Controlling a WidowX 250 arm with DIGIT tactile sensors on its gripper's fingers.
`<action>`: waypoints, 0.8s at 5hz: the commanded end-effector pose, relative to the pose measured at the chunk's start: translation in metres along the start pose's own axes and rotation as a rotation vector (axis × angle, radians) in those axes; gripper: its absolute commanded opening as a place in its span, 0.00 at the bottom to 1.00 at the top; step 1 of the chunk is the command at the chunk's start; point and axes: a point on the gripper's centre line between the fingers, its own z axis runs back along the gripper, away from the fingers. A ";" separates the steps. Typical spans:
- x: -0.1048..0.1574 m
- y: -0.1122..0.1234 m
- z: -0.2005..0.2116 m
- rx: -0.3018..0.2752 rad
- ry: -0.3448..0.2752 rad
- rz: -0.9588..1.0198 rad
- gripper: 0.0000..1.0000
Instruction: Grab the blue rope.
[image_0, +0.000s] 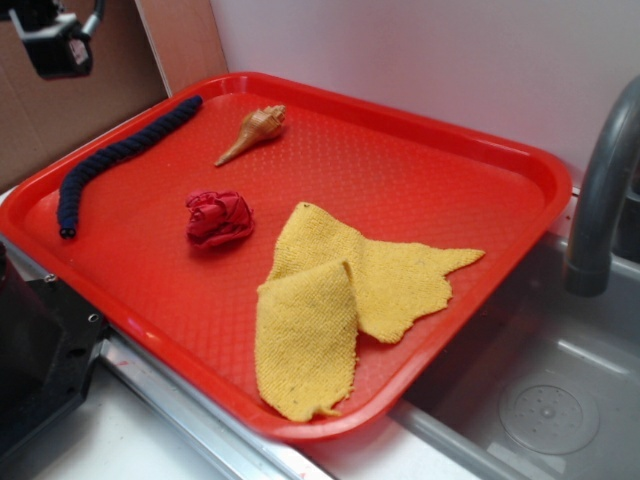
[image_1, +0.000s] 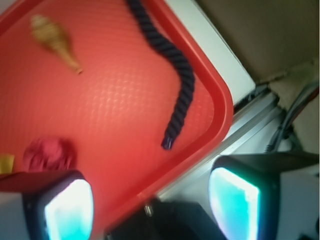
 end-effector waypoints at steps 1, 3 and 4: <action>0.016 0.045 -0.046 0.032 -0.079 0.068 1.00; 0.033 0.037 -0.108 0.004 -0.052 0.055 1.00; 0.031 0.024 -0.123 0.019 0.019 0.117 1.00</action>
